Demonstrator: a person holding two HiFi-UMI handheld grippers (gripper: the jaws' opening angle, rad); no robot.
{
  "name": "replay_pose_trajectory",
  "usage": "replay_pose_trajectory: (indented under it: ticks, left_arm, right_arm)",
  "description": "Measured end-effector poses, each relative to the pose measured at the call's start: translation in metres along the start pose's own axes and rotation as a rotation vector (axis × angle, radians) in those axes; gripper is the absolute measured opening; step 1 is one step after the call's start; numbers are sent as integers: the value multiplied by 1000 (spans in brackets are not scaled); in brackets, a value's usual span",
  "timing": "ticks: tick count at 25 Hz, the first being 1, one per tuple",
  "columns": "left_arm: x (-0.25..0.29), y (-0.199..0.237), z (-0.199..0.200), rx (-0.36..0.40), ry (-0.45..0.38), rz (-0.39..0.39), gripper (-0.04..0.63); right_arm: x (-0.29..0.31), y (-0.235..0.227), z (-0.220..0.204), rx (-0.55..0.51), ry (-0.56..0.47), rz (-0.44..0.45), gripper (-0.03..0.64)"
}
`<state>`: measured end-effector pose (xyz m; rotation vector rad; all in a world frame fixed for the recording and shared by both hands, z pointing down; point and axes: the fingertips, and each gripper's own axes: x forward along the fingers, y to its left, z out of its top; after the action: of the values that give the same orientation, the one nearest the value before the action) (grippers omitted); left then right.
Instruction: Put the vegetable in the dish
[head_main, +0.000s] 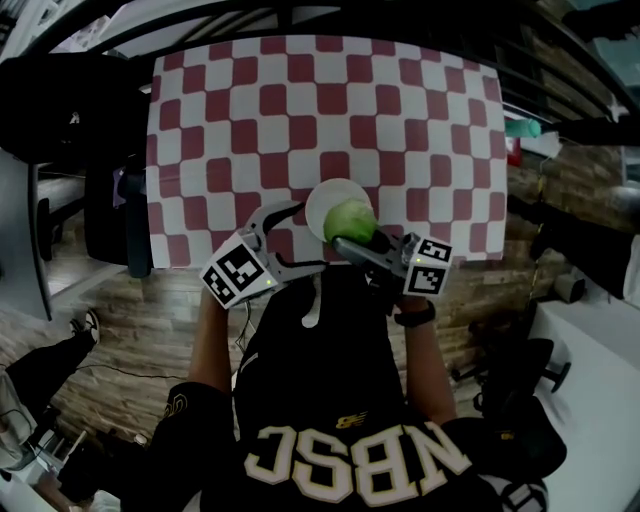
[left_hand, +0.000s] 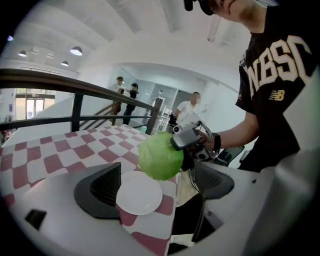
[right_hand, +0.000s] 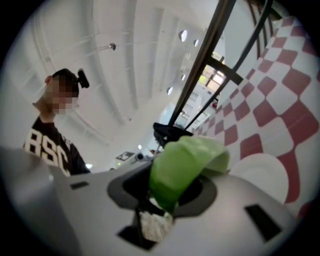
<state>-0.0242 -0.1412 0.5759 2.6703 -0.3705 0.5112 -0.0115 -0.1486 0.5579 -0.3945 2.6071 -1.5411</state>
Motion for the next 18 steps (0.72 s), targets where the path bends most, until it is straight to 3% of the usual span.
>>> replay_pose_trajectory:
  ticks: [2, 5, 13, 18]
  left_arm:
    - [7, -7, 3, 38, 28, -34, 487]
    - [16, -9, 6, 84, 49, -53, 494]
    - [24, -41, 18, 128, 14, -262, 492]
    - [21, -46, 30, 137, -45, -291, 493]
  right_arm:
    - [3, 7, -7, 15, 30, 47, 140]
    - [9, 17, -14, 28, 68, 116, 141]
    - [4, 52, -27, -30, 160, 369, 141]
    - [-1, 61, -21, -39, 141, 446, 141]
